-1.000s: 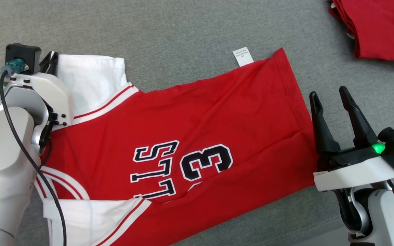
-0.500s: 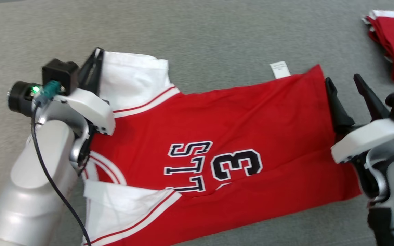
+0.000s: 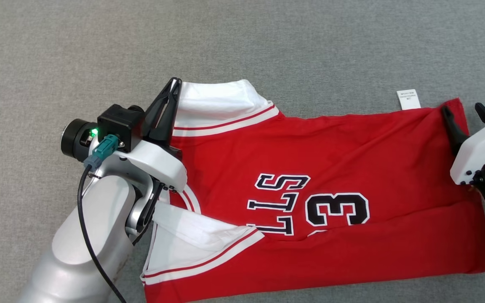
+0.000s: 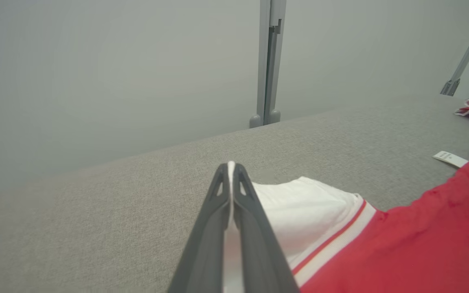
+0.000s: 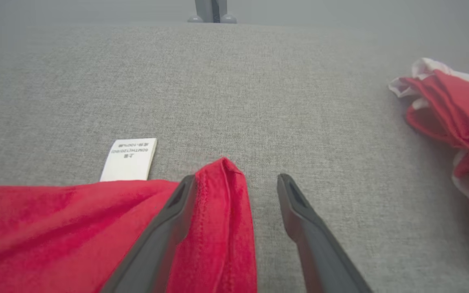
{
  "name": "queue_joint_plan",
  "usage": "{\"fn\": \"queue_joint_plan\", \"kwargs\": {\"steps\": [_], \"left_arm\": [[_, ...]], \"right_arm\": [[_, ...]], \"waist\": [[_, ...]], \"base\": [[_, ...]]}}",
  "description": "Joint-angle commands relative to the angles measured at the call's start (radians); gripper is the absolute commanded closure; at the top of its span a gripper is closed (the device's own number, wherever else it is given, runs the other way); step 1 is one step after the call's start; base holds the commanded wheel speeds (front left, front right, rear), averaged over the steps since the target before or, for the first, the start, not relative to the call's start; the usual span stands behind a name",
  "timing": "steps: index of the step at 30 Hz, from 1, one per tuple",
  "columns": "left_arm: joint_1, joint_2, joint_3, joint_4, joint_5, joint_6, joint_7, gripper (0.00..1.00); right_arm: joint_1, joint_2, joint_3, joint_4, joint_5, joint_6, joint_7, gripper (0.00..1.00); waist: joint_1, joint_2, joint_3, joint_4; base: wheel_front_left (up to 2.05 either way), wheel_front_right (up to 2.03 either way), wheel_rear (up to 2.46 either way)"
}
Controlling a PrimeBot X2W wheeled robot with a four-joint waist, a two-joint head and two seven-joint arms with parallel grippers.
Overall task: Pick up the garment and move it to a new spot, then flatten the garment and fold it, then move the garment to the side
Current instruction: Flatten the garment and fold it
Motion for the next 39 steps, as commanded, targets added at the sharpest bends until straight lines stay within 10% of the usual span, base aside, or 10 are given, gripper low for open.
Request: {"fn": "queue_joint_plan", "kwargs": {"steps": [1,19,20,21,22,39], "left_arm": [[0.011,0.003,-0.001,-0.011,-0.006,0.007,0.004,1.00],[0.024,0.034,-0.009,-0.069,-0.014,0.024,0.046,1.00],[0.025,0.035,-0.010,-0.069,-0.015,0.025,0.047,1.00],[0.025,0.036,-0.011,-0.070,-0.015,0.026,0.048,1.00],[0.025,0.038,-0.011,-0.070,-0.016,0.027,0.050,1.00],[0.096,0.073,0.013,-0.117,-0.053,0.057,0.046,1.00]], "right_arm": [[-0.013,-0.010,0.009,0.026,0.012,0.000,-0.010,0.00],[-0.094,-0.061,0.188,0.172,0.107,0.000,-0.073,0.00],[-0.097,-0.065,0.204,0.179,0.121,0.000,-0.075,0.18],[-0.101,-0.072,0.216,0.186,0.133,0.000,-0.076,0.72],[-0.104,-0.080,0.226,0.194,0.141,0.000,-0.081,1.00],[-0.050,-0.112,0.321,0.200,0.278,-0.001,-0.333,1.00]], "waist": [[0.0000,0.0000,0.002,0.004],[0.0000,0.0000,0.017,-0.002],[0.0000,0.0000,0.017,-0.001],[0.0000,0.0000,0.017,0.001],[0.0000,0.0000,0.017,0.003],[0.0000,0.0000,-0.062,0.007]], "base": [[0.00,0.00,0.00],[0.00,0.00,0.00],[0.00,0.00,0.00],[0.00,0.00,0.00],[0.00,0.00,0.00],[0.00,0.00,0.00]]}}
